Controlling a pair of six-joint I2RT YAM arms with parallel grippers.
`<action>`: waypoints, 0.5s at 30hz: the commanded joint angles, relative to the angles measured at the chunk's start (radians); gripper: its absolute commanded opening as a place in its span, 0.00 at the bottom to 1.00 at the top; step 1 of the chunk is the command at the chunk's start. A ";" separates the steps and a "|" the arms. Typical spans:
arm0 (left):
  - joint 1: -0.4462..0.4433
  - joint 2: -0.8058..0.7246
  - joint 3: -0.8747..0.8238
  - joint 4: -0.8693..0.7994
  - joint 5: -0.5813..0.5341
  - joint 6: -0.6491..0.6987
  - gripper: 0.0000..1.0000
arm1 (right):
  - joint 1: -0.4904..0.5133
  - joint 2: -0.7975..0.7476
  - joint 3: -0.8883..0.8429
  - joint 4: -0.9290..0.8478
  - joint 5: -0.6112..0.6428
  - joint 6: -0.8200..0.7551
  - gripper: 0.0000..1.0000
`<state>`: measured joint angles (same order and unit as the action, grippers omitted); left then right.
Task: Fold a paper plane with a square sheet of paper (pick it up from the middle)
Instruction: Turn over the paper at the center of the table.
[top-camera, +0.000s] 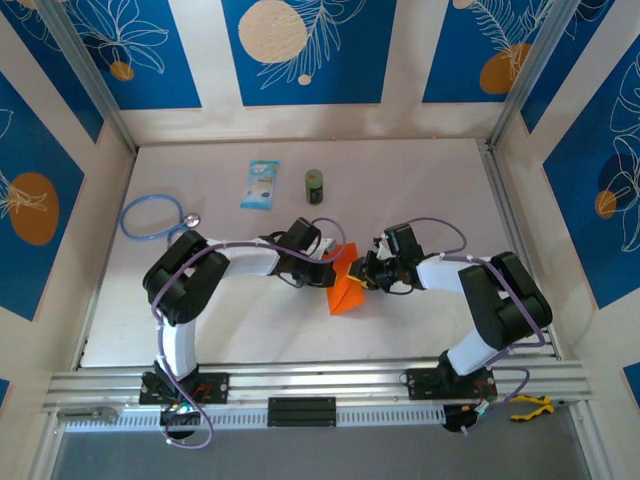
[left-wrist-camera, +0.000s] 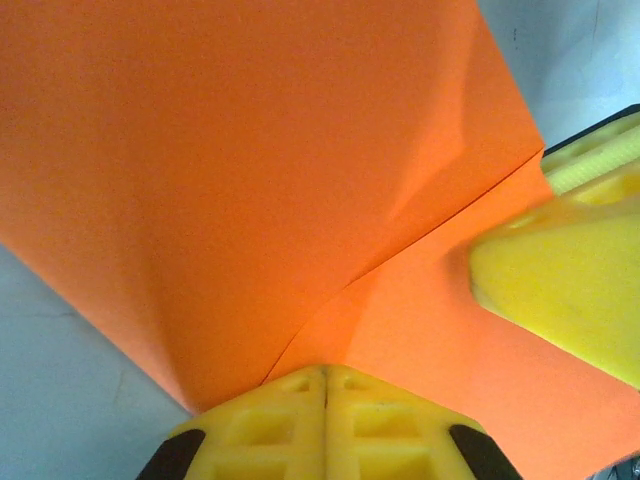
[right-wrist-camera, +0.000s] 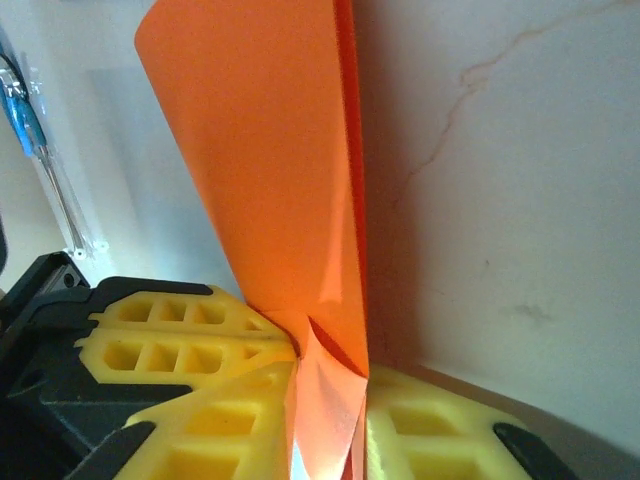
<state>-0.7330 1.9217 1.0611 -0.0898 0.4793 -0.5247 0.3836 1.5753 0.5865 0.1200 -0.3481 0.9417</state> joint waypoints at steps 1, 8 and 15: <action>0.009 -0.022 -0.009 -0.021 0.023 -0.016 0.00 | -0.004 0.014 -0.014 0.011 -0.014 -0.024 0.15; 0.014 -0.145 -0.004 -0.019 0.003 -0.031 0.12 | -0.003 -0.051 -0.014 -0.029 -0.012 -0.034 0.07; 0.059 -0.331 -0.045 -0.101 -0.041 -0.049 0.22 | 0.044 -0.271 0.040 -0.354 0.163 -0.088 0.07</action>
<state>-0.7044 1.6619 1.0428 -0.1200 0.4660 -0.5686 0.4023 1.3781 0.5919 -0.0418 -0.2749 0.9012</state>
